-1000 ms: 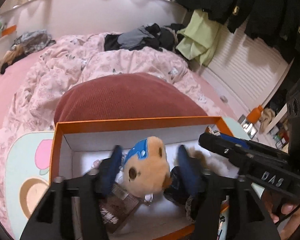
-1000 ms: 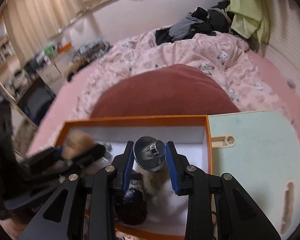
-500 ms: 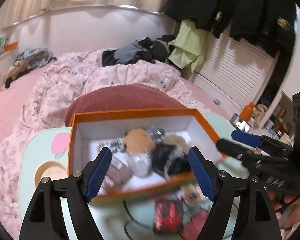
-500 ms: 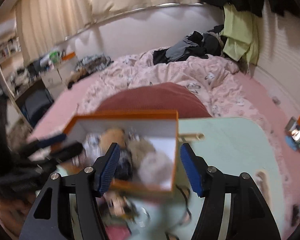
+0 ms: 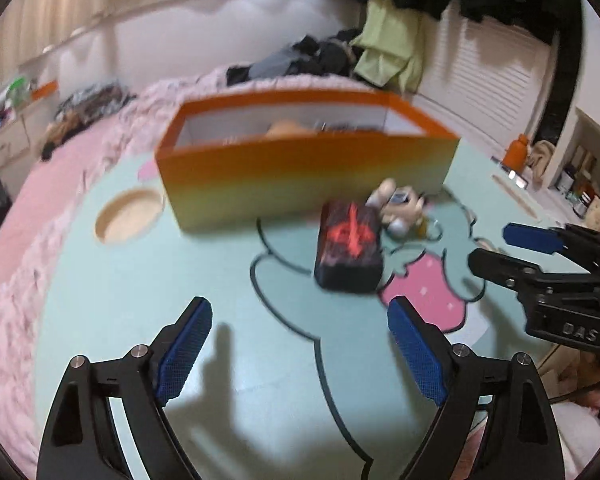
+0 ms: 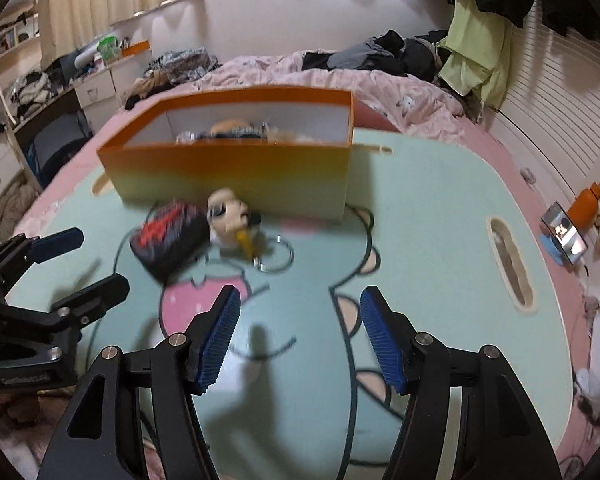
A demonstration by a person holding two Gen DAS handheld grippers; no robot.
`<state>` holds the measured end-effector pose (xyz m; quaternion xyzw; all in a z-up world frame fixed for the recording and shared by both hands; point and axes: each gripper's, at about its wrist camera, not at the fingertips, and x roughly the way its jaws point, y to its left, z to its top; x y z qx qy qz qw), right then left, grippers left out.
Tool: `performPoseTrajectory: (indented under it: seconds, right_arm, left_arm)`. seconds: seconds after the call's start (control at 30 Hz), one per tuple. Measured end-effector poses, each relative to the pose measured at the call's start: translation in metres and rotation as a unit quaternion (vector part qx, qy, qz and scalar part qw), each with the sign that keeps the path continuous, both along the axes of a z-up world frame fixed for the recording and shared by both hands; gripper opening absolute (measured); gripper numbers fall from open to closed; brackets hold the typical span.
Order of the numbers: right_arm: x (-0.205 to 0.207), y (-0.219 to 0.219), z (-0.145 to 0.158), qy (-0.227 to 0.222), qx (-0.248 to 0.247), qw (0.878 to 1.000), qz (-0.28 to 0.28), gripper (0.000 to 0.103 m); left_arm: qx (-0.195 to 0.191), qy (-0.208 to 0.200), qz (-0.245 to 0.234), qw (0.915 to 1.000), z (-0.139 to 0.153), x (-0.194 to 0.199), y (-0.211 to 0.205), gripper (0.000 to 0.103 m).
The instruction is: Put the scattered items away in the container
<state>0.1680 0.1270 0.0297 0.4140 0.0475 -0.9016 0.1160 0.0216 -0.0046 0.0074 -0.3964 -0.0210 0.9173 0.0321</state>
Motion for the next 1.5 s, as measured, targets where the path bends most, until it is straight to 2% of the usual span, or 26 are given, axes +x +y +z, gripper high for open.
performPoseTrajectory:
  seconds: [0.17, 0.2, 0.4, 0.47, 0.57, 0.6, 0.63, 1.5]
  right_arm:
    - [0.003, 0.004, -0.011, -0.014, -0.005, 1.000, -0.014, 0.063]
    - [0.003, 0.005, -0.012, -0.015, -0.006, 1.000, -0.016, 0.064]
    - [0.004, 0.006, -0.016, -0.016, 0.005, 0.999, -0.028, 0.083]
    - [0.005, 0.006, -0.017, -0.015, 0.010, 0.999, -0.029, 0.084]
    - [0.005, 0.003, -0.019, -0.018, 0.017, 0.999, -0.024, 0.091]
    - [0.004, 0.003, -0.021, -0.020, 0.019, 0.999, -0.024, 0.099]
    - [0.003, 0.005, -0.022, -0.022, 0.019, 0.999, -0.027, 0.103]
    - [0.006, 0.009, -0.023, -0.022, 0.019, 0.999, -0.035, 0.103]
  left_arm:
    - [-0.016, -0.006, 0.006, 0.9998, -0.007, 0.004, 0.006, 0.090]
    - [-0.019, -0.006, 0.005, 0.9998, -0.009, 0.005, 0.007, 0.094]
    - [-0.029, -0.011, -0.019, 0.9993, -0.011, 0.005, 0.016, 0.102]
    - [-0.029, -0.009, -0.022, 0.9993, -0.011, 0.006, 0.016, 0.102]
    - [-0.029, -0.008, -0.023, 0.9993, -0.011, 0.006, 0.016, 0.103]
    - [-0.029, -0.008, -0.024, 0.9993, -0.011, 0.006, 0.017, 0.103]
    - [-0.030, -0.007, -0.024, 0.9992, -0.011, 0.007, 0.017, 0.103]
    - [-0.030, -0.008, -0.024, 0.9992, -0.012, 0.006, 0.020, 0.103]
